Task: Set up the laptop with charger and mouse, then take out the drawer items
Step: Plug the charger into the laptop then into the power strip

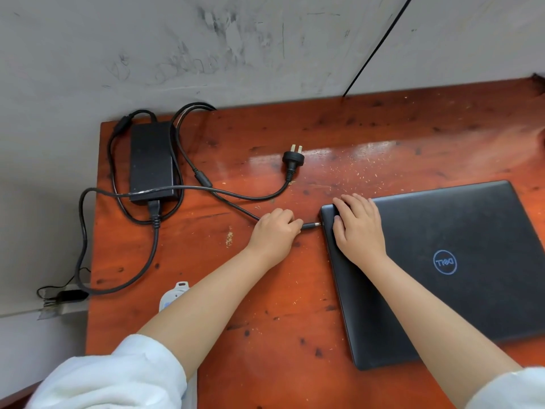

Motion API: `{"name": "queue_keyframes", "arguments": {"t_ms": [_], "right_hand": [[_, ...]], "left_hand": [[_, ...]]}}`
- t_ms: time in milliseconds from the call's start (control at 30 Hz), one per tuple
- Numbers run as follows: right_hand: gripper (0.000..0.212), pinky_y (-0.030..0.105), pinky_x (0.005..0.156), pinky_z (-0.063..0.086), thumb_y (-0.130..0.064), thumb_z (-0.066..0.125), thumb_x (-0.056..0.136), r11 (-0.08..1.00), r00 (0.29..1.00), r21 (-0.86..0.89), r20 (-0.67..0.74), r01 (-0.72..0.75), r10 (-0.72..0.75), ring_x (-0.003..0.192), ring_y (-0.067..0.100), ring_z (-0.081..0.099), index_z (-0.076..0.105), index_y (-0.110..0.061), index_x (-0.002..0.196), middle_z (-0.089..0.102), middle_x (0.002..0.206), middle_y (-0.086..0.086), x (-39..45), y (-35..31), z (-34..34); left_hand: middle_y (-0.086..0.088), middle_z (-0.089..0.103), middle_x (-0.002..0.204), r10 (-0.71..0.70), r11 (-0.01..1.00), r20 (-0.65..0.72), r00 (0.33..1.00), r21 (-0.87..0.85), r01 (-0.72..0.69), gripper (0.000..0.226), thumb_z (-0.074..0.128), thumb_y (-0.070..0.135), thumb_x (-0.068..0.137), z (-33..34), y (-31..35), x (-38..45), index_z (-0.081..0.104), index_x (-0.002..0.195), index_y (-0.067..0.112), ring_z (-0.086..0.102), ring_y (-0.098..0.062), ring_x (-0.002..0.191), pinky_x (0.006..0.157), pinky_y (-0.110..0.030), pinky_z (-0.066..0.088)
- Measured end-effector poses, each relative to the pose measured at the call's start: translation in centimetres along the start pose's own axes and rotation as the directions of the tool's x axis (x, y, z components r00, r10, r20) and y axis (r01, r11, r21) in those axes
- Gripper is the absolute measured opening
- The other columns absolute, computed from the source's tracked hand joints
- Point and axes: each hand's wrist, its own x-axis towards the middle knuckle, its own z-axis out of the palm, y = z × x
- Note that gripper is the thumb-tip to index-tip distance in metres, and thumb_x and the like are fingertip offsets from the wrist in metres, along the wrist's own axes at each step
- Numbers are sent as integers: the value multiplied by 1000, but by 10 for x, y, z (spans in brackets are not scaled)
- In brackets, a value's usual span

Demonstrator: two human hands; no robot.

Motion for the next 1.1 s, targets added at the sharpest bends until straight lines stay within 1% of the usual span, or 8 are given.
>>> {"name": "queue_keyframes", "arguments": {"t_ms": [233, 433, 500, 567, 633, 800, 933, 1100], "right_hand": [[33, 59, 98, 40, -7, 51, 77, 1000, 999, -7, -36, 4, -5, 108, 42, 59, 65, 4, 106, 68, 108, 23, -1, 0, 1], [32, 59, 94, 43, -6, 54, 74, 999, 998, -35, -62, 13, -15, 102, 40, 63, 67, 4, 101, 70, 103, 22, 1, -1, 0], [32, 59, 93, 44, -6, 55, 74, 999, 998, -36, -63, 18, -20, 102, 40, 63, 67, 3, 101, 71, 102, 22, 2, 0, -1], [31, 59, 93, 44, -6, 55, 74, 999, 997, -34, -68, 21, -24, 101, 40, 64, 67, 4, 101, 71, 102, 22, 2, 0, -1], [32, 59, 94, 43, -6, 54, 74, 1000, 998, -24, -62, 15, -16, 102, 40, 63, 67, 4, 102, 70, 103, 22, 2, 0, 0], [33, 58, 97, 41, -10, 47, 79, 1000, 999, -20, -41, 3, -4, 106, 40, 61, 66, 3, 104, 69, 106, 22, 2, -1, -1], [41, 58, 97, 41, -16, 37, 82, 1000, 1000, -17, -30, -9, 8, 107, 41, 61, 66, 3, 105, 69, 106, 22, 1, -4, -3], [49, 58, 97, 42, -21, 31, 81, 1000, 1000, -20, -24, -10, 10, 106, 41, 61, 66, 4, 104, 69, 106, 22, 2, -5, -4]], "left_hand": [[-11, 63, 50, 49, 999, -57, 997, 24, -48, 24, 89, -3, 47, 2, -2, 1, 74, 65, 1, 59, -25, 43, 40, -24, 48], [-10, 63, 51, 101, 994, -11, 995, 45, -100, 22, 90, 3, 50, 1, -6, 8, 72, 61, 3, 60, -24, 46, 40, -19, 45], [-14, 66, 69, 114, 991, 41, 993, 63, -116, 13, 78, 4, 70, 3, -7, 10, 72, 81, 0, 63, -27, 64, 50, -25, 47], [-17, 61, 98, 60, 994, 99, 993, 86, -69, 23, 50, 10, 94, 9, -12, 12, 62, 111, 0, 55, -29, 93, 69, -35, 44], [-18, 57, 106, 35, 995, 147, 988, 83, -47, 28, 40, 13, 98, 11, -12, 11, 56, 118, 1, 50, -29, 99, 74, -38, 41], [-23, 61, 97, 30, 997, 104, 994, 62, -37, 22, 49, 3, 93, 8, -7, 8, 62, 109, -5, 55, -32, 92, 69, -38, 44], [-15, 63, 55, 106, 992, 15, 994, 61, -107, 20, 86, -6, 52, 1, -4, 6, 72, 66, -4, 61, -27, 48, 40, -22, 47], [-15, 63, 54, 111, 994, 9, 994, 15, -111, 19, 87, -5, 53, 1, -4, 5, 71, 64, -4, 61, -27, 47, 40, -23, 48]]}}
